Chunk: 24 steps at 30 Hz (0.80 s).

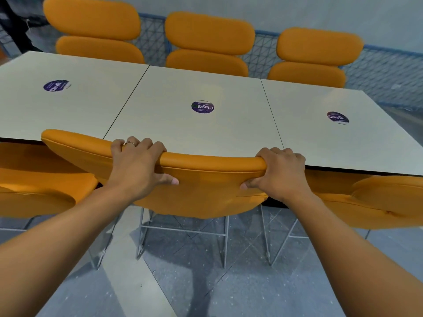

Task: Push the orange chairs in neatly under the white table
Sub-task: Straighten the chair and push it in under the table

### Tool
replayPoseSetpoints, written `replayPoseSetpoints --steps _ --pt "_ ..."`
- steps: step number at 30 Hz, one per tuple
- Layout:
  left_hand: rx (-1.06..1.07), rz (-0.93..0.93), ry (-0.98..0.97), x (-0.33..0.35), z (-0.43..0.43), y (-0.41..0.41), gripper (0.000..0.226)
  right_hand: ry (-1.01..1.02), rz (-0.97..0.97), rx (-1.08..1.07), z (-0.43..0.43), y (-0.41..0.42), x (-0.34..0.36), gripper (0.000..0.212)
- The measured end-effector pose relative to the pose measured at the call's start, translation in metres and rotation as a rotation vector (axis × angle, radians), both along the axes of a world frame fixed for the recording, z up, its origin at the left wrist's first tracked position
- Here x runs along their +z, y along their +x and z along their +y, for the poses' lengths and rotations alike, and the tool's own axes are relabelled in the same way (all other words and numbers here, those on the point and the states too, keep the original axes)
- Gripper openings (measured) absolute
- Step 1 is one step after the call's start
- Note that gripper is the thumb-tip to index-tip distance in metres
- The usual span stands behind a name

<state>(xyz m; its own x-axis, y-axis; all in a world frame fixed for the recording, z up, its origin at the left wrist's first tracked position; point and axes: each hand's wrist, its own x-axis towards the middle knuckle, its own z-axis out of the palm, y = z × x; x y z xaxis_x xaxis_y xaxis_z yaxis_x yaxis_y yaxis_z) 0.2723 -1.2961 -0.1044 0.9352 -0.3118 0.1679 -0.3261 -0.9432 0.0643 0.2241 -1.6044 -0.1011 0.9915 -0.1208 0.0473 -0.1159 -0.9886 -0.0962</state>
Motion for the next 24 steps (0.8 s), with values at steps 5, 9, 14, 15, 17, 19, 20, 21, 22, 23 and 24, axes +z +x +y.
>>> replayPoseSetpoints --steps 5,9,14,15,17,19,20,21,22,23,24 --pt "0.021 -0.015 -0.028 -0.001 -0.026 -0.003 0.071 0.030 0.023 0.027 -0.029 0.012 0.003 0.076" --pt "0.031 -0.007 -0.054 -0.002 -0.048 -0.007 0.070 0.058 0.024 0.032 -0.049 0.016 0.006 0.076" --pt "0.013 -0.032 -0.061 -0.006 -0.041 -0.008 0.068 0.050 -0.060 0.031 -0.048 0.008 -0.004 0.073" --pt "0.004 -0.039 -0.065 -0.007 -0.039 -0.008 0.068 0.052 -0.081 0.026 -0.046 0.004 -0.007 0.074" --pt "-0.006 -0.037 -0.066 -0.007 -0.035 -0.008 0.068 0.027 -0.104 0.023 -0.041 -0.002 -0.009 0.074" --pt "-0.013 -0.030 -0.066 -0.005 -0.027 -0.007 0.070 -0.012 -0.132 0.027 -0.034 -0.008 -0.010 0.070" --pt "-0.018 -0.032 -0.072 -0.005 -0.022 -0.008 0.070 -0.023 -0.148 0.032 -0.030 -0.011 -0.011 0.068" --pt "-0.023 -0.036 -0.078 -0.004 -0.017 -0.009 0.069 -0.030 -0.162 0.042 -0.027 -0.015 -0.012 0.065" --pt "-0.026 -0.040 -0.084 -0.004 -0.013 -0.011 0.069 -0.034 -0.170 0.056 -0.024 -0.018 -0.013 0.064" --pt "-0.028 -0.045 -0.089 -0.004 -0.011 -0.012 0.068 -0.036 -0.177 0.067 -0.024 -0.021 -0.014 0.063" --pt "-0.028 -0.047 -0.089 -0.004 -0.012 -0.014 0.068 -0.037 -0.179 0.074 -0.025 -0.021 -0.014 0.062"
